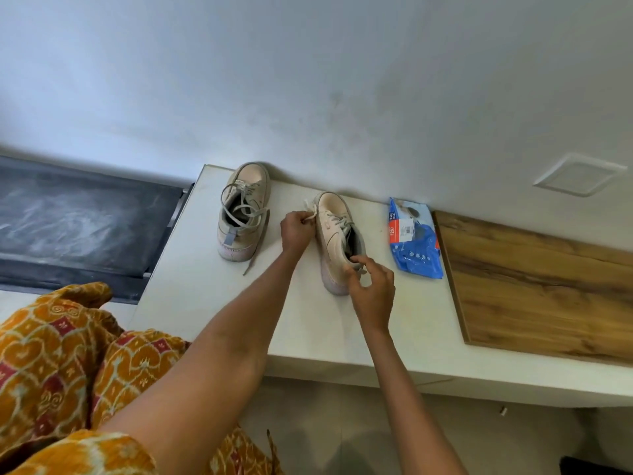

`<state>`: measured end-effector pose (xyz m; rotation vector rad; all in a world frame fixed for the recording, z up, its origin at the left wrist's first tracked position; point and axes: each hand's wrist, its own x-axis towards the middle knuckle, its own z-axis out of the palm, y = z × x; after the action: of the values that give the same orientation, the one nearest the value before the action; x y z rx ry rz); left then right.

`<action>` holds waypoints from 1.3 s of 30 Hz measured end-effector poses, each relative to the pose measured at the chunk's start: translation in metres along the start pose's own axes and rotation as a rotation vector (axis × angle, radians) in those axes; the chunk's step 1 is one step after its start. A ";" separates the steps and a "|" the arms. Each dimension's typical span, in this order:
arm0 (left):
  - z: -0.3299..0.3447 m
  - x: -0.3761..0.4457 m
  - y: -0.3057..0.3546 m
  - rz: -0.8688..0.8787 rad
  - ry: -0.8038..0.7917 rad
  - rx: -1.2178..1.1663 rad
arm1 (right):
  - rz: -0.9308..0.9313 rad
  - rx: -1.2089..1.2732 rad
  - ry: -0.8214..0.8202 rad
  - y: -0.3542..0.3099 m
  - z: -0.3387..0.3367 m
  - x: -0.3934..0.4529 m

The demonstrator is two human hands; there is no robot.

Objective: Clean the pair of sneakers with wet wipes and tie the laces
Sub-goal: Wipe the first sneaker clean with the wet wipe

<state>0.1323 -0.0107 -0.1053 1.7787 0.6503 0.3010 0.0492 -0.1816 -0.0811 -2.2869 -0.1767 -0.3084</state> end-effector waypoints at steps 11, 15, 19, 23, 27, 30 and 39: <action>-0.008 -0.087 -0.019 0.056 -0.044 -0.018 | 0.049 -0.091 -0.044 -0.010 0.001 0.001; -0.012 -0.118 -0.019 0.058 -0.045 -0.043 | 0.104 -0.096 -0.081 -0.015 0.000 0.000; -0.006 -0.150 -0.020 0.096 -0.160 0.017 | 0.105 -0.142 -0.115 -0.020 -0.003 0.000; -0.007 -0.172 -0.024 0.009 -0.137 -0.038 | 0.104 -0.043 -0.210 -0.021 -0.003 -0.008; -0.025 -0.163 -0.024 -0.127 0.016 -0.208 | 0.137 0.033 -0.054 -0.025 0.005 -0.030; -0.039 -0.143 -0.014 -0.173 0.089 -0.324 | 0.118 -0.160 -0.006 -0.031 0.019 -0.029; -0.049 -0.090 0.005 -0.212 0.136 -0.482 | 0.238 -0.206 0.131 -0.041 0.043 0.020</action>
<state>0.0353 -0.0240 -0.0746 1.2270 0.7820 0.3984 0.0661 -0.1216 -0.0738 -2.4503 0.2022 -0.3648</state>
